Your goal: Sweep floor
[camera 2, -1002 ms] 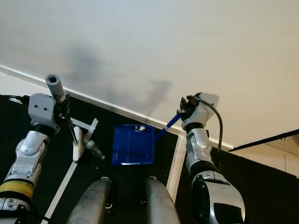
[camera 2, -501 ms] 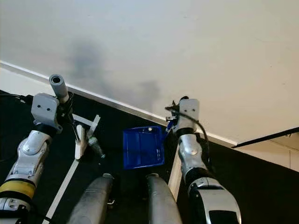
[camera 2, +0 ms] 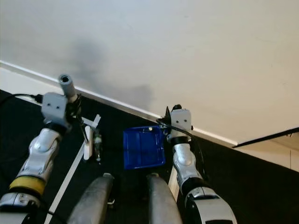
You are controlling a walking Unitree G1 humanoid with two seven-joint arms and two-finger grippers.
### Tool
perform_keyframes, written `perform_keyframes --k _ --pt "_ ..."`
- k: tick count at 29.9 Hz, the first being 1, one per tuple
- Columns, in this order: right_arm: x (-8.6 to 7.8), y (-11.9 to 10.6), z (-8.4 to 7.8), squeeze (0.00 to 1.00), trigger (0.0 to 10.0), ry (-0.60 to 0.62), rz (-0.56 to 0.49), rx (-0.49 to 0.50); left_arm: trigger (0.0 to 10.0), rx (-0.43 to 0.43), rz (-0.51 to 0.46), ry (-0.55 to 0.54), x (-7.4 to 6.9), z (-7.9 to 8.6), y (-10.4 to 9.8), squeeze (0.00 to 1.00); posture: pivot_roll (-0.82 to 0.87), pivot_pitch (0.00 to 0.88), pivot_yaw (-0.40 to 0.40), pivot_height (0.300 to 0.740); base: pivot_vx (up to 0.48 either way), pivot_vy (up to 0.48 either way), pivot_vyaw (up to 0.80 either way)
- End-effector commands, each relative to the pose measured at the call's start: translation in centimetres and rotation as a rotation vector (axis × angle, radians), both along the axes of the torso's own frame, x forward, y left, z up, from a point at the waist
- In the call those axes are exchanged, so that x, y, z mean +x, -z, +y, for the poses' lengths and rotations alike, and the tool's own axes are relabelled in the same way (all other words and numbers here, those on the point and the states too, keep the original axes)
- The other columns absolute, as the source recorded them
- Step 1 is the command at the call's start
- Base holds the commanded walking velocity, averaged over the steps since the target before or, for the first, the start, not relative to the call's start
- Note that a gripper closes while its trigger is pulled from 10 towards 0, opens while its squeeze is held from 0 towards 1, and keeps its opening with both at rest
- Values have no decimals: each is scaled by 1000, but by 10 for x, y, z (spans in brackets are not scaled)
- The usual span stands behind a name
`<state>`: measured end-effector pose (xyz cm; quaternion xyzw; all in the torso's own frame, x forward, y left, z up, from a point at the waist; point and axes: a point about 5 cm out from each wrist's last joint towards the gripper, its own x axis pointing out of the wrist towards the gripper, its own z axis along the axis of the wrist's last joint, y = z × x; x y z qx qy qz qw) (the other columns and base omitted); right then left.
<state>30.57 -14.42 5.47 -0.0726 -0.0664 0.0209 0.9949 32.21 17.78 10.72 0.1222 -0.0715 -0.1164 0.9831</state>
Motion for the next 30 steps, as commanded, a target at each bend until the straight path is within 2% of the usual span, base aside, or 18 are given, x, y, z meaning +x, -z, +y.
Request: perform_keyframes --k 1,2,3,4,6,9,10,11,12,15,19,25,27,28,29,30 --pt "-15 25 -15 0 10000 42 128 -68 10000 -22 29 32 -1 -13 7 0 148 312 -92 740 0 0 0" --pt "-15 25 -15 0 10000 42 128 -68 10000 -22 29 32 -1 -13 7 0 148 312 -92 740 0 0 0" --pt "-14 25 -17 0 10000 55 130 -66 10000 -46 29 58 3 -25 5 0 144 306 -89 740 0 0 0" --pt "-14 25 -17 0 10000 55 130 -66 10000 -46 29 58 3 -25 5 0 144 306 -89 740 0 0 0" --pt "-13 24 -22 0 10000 80 136 -62 10000 -111 17 126 8 -56 -3 0 142 298 -85 740 0 0 0" --pt "-11 23 -25 0 10000 98 141 -61 10000 -206 -1 179 12 -88 -16 0 141 288 -82 740 0 0 0" --pt "-11 23 -25 0 10000 98 141 -61 10000 -206 -1 179 12 -88 -16 0 141 288 -82 740 0 0 0" --pt "-10 22 -26 0 10000 105 143 -61 10000 -265 -13 207 13 -104 -24 0 140 286 -82 740 0 0 0" --pt "-9 22 -26 0 10000 107 143 -61 10000 -279 -17 220 12 -110 -27 0 141 281 -80 740 0 0 0" --pt "-9 22 -26 0 10000 108 143 -60 10000 -284 -19 227 12 -113 -28 0 141 281 -80 740 0 0 0" --pt "-9 22 -25 0 10000 112 151 -59 10000 -341 -49 254 12 -126 -42 0 148 267 -82 740 0 0 0" --pt "-7 23 -23 0 10000 116 164 -52 10000 -350 -75 290 11 -132 -53 0 158 236 -88 740 0 0 0" --pt "-6 23 -25 0 10000 130 177 -35 10000 -343 -80 299 11 -133 -55 0 165 222 -91 740 0 0 0" --pt "-3 22 -32 0 10000 179 202 28 10000 -330 -83 298 13 -131 -56 0 169 200 -95 740 0 0 0" --pt "-3 22 -32 0 10000 179 202 28 10000 -330 -83 298 13 -131 -56 0 169 200 -95 740 0 0 0" --pt "-1 20 -39 0 10000 215 207 69 10000 -328 -81 285 14 -127 -54 0 169 188 -96 740 0 0 0"
